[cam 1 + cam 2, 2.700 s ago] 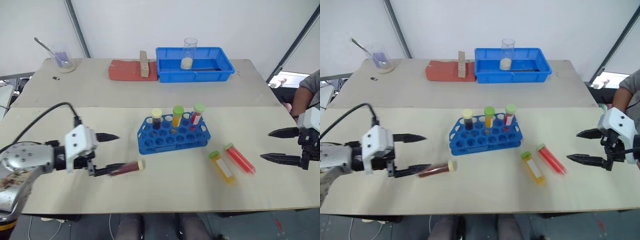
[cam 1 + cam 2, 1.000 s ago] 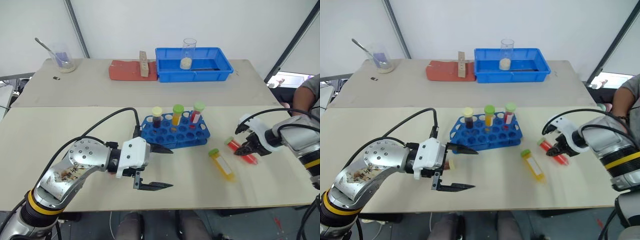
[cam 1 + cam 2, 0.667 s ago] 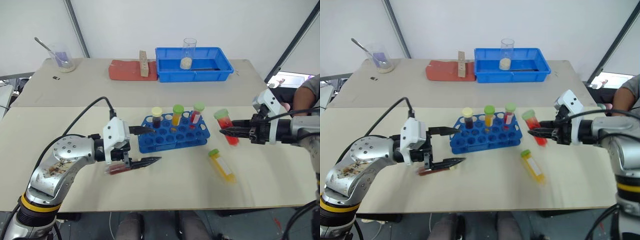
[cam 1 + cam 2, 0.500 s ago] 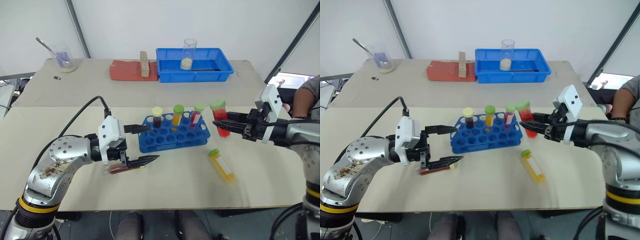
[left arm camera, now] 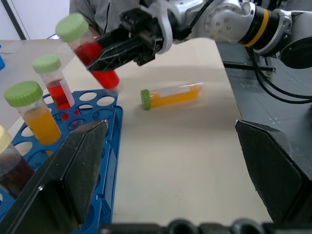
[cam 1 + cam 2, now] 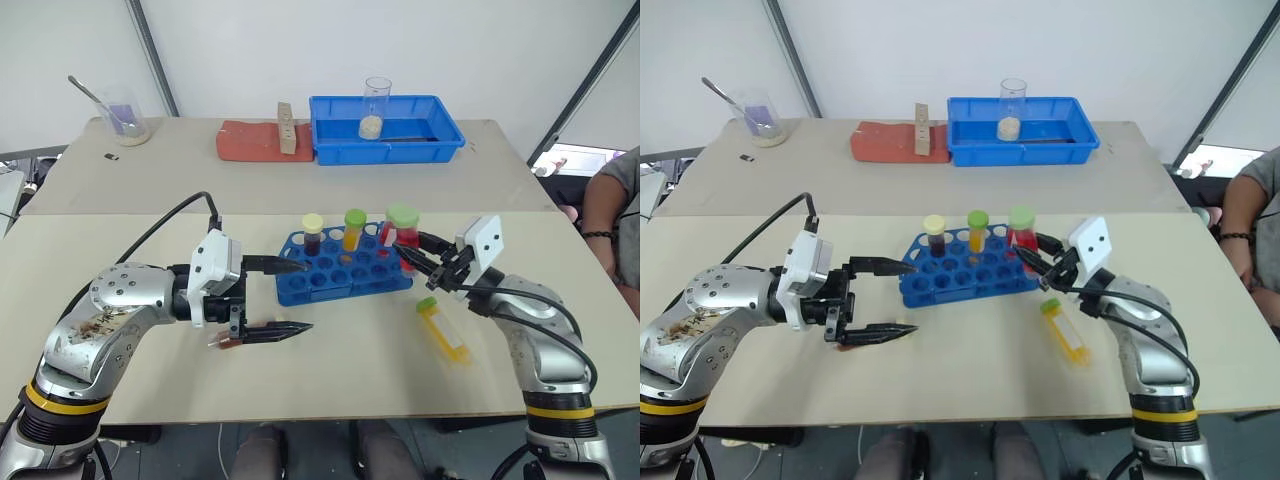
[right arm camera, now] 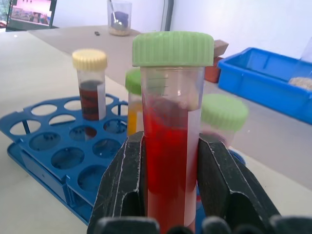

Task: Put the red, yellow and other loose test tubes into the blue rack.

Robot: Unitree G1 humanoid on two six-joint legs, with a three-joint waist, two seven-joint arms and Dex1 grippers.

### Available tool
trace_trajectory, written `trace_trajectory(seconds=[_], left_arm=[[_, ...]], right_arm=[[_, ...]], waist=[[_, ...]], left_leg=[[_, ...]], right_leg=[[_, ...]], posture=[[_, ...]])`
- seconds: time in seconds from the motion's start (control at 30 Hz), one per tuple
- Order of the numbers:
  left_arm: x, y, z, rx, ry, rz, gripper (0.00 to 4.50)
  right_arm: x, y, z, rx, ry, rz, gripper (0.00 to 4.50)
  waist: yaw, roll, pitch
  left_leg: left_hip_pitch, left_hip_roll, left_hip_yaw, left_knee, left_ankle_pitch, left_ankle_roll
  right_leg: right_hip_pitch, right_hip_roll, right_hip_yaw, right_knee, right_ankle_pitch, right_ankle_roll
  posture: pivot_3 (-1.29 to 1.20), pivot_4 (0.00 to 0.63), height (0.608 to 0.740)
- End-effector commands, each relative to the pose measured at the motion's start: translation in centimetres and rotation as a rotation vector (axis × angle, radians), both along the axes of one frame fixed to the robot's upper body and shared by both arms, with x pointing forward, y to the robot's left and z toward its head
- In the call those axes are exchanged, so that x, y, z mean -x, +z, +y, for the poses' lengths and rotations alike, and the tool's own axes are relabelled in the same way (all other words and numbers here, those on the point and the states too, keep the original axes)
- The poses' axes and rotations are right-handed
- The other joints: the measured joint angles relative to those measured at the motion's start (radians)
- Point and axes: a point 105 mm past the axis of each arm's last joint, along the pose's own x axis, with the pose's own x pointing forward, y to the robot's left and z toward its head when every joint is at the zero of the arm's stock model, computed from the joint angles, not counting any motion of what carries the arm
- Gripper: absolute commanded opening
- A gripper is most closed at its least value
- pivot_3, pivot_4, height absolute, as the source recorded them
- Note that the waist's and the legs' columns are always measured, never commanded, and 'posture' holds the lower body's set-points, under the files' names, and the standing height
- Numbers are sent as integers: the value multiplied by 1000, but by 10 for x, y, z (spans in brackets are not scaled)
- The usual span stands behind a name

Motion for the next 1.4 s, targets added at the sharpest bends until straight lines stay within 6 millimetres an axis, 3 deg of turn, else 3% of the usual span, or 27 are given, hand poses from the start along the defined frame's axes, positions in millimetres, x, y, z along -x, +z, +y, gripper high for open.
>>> trace_trajectory(seconds=[0.03, 0.33, 0.97, 1.4], left_arm=[[2, 8, 0, -8, -16, -54, 4500], [4, 11, 0, -2, -29, -38, 4500], [3, 20, -3, 63, -10, -8, 4500], [2, 24, -4, 73, -21, -9, 4500]], right_arm=[[-2, 10, 2, 15, -4, -92, 1009], [-16, 10, 4, -19, -44, -121, 1009], [-7, 1, 14, -110, -130, -144, 1008], [-17, -6, 6, -301, -254, -98, 1008]], waist=[[0, 0, 0], [-1, 0, 0], [-5, 0, 0], [-21, 0, 0]], left_leg=[[0, 0, 0, 0, 0, 0], [1, 0, 0, 0, 0, 0], [1, 1, 0, 0, 0, 0], [1, 1, -1, 0, 0, 0]], right_leg=[[0, 0, 0, 0, 0, 0], [0, 0, 0, 0, -1, -2], [0, 0, 0, 1, -1, -2], [0, 0, 0, 0, -1, -3]], posture=[[0, 150, 729], [0, 150, 729], [0, 150, 729], [0, 150, 729]])
